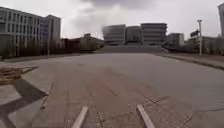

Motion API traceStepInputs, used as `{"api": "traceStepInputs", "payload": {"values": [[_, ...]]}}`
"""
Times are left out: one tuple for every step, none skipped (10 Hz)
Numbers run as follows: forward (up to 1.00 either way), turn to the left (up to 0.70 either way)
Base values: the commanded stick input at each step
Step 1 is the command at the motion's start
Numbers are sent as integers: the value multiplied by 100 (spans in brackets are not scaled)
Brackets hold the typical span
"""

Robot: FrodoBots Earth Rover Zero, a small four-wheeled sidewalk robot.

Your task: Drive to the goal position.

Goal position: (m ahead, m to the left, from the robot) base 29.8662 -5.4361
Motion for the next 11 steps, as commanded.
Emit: {"api": "traceStepInputs", "payload": {"values": [[100,-23],[100,-27],[100,-27],[100,-27],[100,-27],[100,-27],[100,-27],[100,-27],[100,-27],[100,-27],[100,-27]]}}
